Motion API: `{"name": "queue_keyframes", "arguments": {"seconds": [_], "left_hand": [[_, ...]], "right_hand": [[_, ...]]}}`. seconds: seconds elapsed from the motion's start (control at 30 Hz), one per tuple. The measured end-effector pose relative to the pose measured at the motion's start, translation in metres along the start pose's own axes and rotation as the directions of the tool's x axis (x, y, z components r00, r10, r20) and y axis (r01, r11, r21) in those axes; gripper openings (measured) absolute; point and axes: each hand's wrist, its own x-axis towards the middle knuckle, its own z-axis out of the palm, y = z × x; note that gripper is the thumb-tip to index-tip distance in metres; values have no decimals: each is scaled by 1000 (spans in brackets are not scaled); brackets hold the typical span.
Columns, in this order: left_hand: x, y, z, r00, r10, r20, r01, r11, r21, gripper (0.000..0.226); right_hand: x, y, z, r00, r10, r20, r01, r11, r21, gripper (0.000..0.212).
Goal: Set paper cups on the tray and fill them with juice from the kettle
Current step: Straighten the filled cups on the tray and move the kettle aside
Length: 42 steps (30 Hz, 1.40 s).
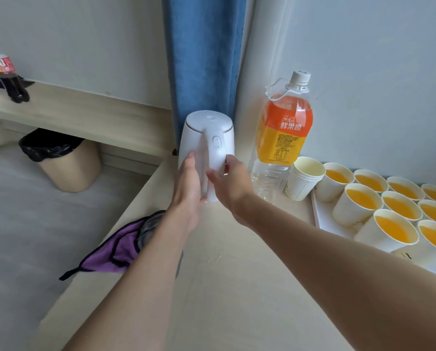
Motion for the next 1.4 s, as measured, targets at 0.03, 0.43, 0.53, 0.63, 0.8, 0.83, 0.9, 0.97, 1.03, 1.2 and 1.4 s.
{"name": "queue_keyframes", "arguments": {"seconds": [0.03,0.43,0.53,0.63,0.8,0.83,0.9,0.97,1.03,1.2,1.4], "left_hand": [[0,0,1,1000,-2,7,2,1000,-3,24],[-3,-24,-62,934,353,-48,-196,620,760,39],[-12,-39,-112,977,196,-83,40,214,976,42],[-24,-48,-136,995,97,-30,25,56,998,50],[-33,-56,-118,988,114,103,-143,440,886,53],[-35,-58,-113,989,102,109,-147,525,839,54],[-34,-61,-104,982,144,119,-181,571,800,52],[-31,-65,-101,974,192,123,-211,555,804,49],[-28,-68,-97,973,193,130,-214,521,826,48],[-26,-73,-90,952,231,199,-293,516,805,54],[-20,-85,-78,916,182,357,-383,135,914,45]], "right_hand": [[-1,2,-3,1000,-9,-7,9,1000,-7,11],[-49,16,-3,988,125,-85,-142,962,-234,37],[-83,32,22,980,47,195,36,915,-402,40],[-108,44,46,897,-32,441,254,854,-454,45],[-127,65,64,905,-176,388,387,722,-573,55],[-127,70,65,917,-179,356,377,675,-634,57],[-127,81,67,931,-156,332,355,607,-711,62],[-126,89,70,922,-132,363,372,560,-741,75],[-123,96,73,909,-106,403,394,535,-748,81],[-98,110,60,910,-112,400,396,527,-752,62],[-64,139,-12,986,16,165,129,551,-825,61]]}}
